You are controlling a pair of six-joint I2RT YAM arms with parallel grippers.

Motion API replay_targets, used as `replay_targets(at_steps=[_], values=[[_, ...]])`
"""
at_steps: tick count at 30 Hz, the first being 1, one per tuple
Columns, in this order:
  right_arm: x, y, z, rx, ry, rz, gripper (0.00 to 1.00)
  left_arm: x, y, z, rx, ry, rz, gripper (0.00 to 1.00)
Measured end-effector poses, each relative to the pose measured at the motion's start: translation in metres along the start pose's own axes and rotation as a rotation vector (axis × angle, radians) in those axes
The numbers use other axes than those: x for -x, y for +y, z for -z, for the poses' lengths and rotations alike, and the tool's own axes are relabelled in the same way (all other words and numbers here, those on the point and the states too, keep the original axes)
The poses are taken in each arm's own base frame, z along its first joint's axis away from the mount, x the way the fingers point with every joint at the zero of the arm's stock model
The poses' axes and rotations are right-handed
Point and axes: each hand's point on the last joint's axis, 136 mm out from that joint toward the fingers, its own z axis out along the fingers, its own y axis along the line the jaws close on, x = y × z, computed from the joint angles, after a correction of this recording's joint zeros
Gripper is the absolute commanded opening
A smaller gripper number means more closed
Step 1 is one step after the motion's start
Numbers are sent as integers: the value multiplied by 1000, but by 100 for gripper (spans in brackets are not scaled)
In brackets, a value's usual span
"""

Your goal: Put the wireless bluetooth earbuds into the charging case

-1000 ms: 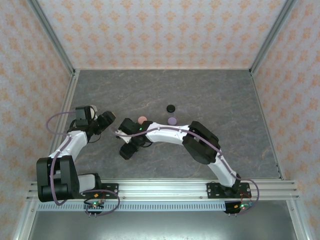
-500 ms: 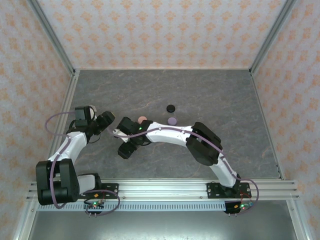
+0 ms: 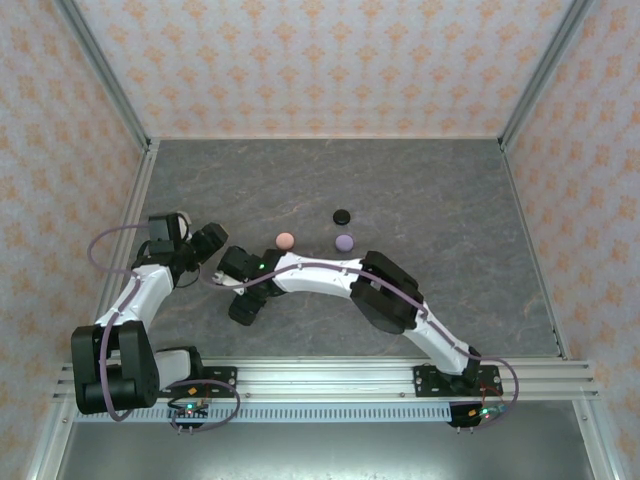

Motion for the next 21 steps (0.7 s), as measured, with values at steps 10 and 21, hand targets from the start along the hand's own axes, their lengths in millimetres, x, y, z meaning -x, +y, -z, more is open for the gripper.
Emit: replay_targets(at_steps=[10,21], values=[[-9,-8,1,-53,40,15,56,1,1,0,1,-2,2,77],[-41,-17,21,-110,47,-58,46,2,2,3,15,-13,1,77]])
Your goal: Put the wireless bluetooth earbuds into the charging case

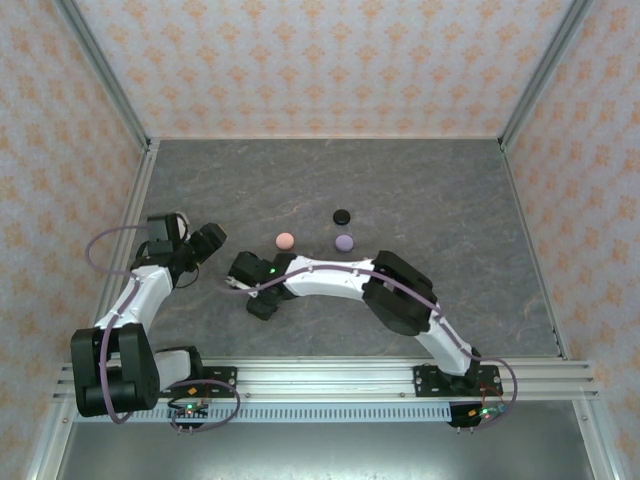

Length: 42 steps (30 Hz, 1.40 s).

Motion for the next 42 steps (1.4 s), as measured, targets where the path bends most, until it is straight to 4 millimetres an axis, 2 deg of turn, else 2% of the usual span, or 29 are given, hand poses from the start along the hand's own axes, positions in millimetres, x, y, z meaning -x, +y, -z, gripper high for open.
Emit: replay_targets(at_steps=[5,8,10,13,17,28,34,42], values=[[-25,-26,44,-36,-56,-158,46,-2,1,0,6,8,3,77],[-37,-55,73,-78,-114,-282,46,-2,2,0,7,10,4,77],[-49,-72,81,-115,-126,-355,46,-3,2,0,7,10,4,77],[-72,-90,73,-162,-88,-434,46,-3,2,0,7,10,4,78],[-95,-96,57,-186,-26,-490,46,-3,2,0,8,10,4,78],[-110,-95,34,-185,42,-549,51,-3,2,0,9,12,4,78],[-111,-90,32,-151,52,-572,61,-3,2,0,9,12,4,78],[-113,-68,32,-34,86,-578,62,-3,2,0,9,12,-7,78]])
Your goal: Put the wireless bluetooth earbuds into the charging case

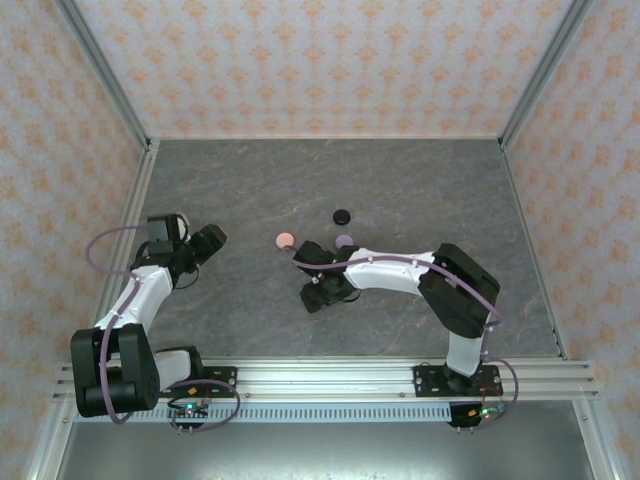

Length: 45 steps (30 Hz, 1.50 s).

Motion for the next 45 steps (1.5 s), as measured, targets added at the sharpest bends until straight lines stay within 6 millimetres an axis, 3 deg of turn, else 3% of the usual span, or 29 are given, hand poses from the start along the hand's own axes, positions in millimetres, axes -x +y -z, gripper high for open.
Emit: replay_targets(at_steps=[10,18,22,29,33,38,45], values=[[-13,29,3,86,41,44,61,0,0,0,-1,-1,-1,78],[-7,52,11,133,22,84,61,1,-2,2,-6,-8,-3,78],[-4,47,15,98,16,115,64,1,-2,3,-7,-9,-4,78],[4,27,30,-35,7,242,84,1,-2,3,-8,-8,-4,78],[15,26,35,-67,-14,347,88,1,-3,3,-10,-7,-4,78],[18,28,18,-80,33,496,88,1,-3,3,-10,-7,-4,78],[7,11,-3,-100,133,615,88,0,-2,3,-7,-3,-3,78]])
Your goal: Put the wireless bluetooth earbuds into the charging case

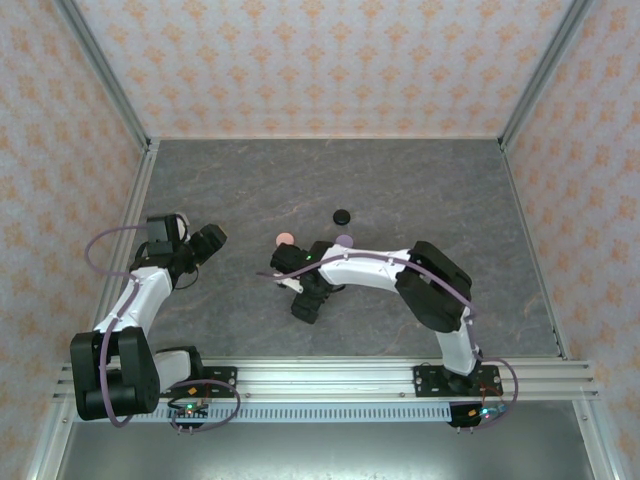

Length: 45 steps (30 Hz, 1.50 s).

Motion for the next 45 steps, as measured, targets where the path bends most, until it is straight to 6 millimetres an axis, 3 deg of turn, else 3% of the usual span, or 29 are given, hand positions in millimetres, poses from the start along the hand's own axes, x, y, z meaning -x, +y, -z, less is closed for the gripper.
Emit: replay_targets(at_steps=[9,14,19,22,28,34,38,41,45], values=[[10,-7,-3,11,-6,45,78,0,0,0,0,0,0,78],[11,-3,-4,42,-9,54,65,0,0,0,0,1,0,79],[12,-2,-6,82,-15,42,63,-1,-1,0,-8,6,1,79],[13,-4,-6,96,-25,26,61,-5,-3,-1,-28,21,1,78],[16,-8,-6,96,-50,-7,48,-25,-17,-5,-71,80,-38,77],[19,-13,-1,62,-129,-9,44,-35,-32,-2,-125,108,-93,74],[22,-24,33,-4,-284,-22,43,-39,-53,10,-207,108,-133,73],[24,-30,83,-52,-469,-18,41,-48,-77,24,-304,122,-167,73],[24,-37,167,-135,-773,7,42,-53,-115,48,-450,136,-214,73]])
